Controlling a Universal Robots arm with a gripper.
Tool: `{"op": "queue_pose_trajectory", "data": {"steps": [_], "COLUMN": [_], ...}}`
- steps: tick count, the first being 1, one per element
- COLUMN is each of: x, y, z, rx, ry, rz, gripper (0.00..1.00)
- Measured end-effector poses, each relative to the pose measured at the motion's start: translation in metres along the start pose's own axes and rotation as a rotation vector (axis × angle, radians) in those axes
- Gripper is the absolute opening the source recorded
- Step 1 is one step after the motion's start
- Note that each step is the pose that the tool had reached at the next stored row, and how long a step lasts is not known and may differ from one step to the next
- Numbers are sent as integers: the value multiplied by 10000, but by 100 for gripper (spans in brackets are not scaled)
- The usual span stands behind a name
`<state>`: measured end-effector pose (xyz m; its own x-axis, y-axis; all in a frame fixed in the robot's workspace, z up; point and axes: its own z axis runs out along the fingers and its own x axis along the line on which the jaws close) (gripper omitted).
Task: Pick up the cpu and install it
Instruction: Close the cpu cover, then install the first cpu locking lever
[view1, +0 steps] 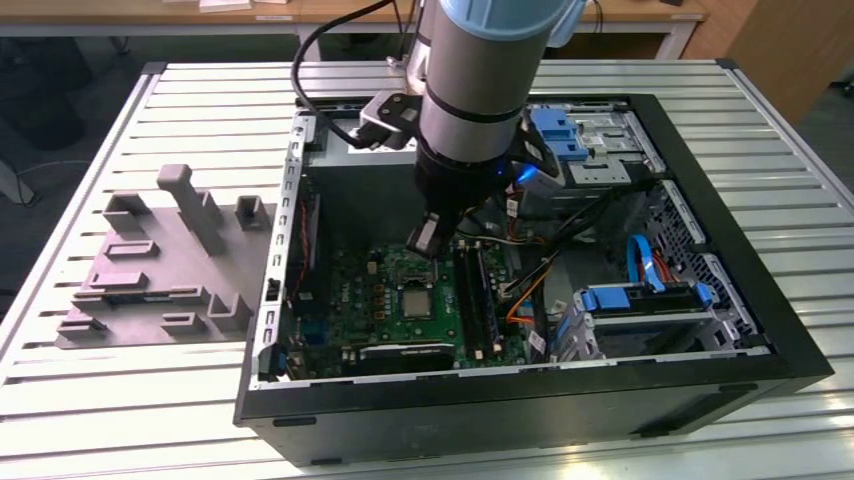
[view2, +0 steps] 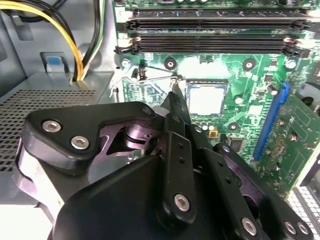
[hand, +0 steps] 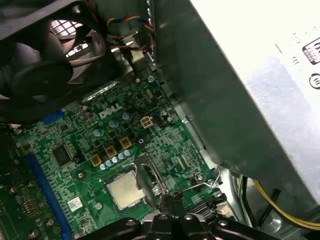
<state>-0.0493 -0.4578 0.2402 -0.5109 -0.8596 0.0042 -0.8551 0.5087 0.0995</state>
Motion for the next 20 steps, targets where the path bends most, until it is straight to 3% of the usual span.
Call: {"op": "queue_pose_trajectory", "data": {"steps": [5, 20], "x": [16, 76], "y": [-2, 10], "z": [0, 1], "rx": [20, 20], "ry": [34, 35], "rz": [3, 2], "gripper": [11, 11]}}
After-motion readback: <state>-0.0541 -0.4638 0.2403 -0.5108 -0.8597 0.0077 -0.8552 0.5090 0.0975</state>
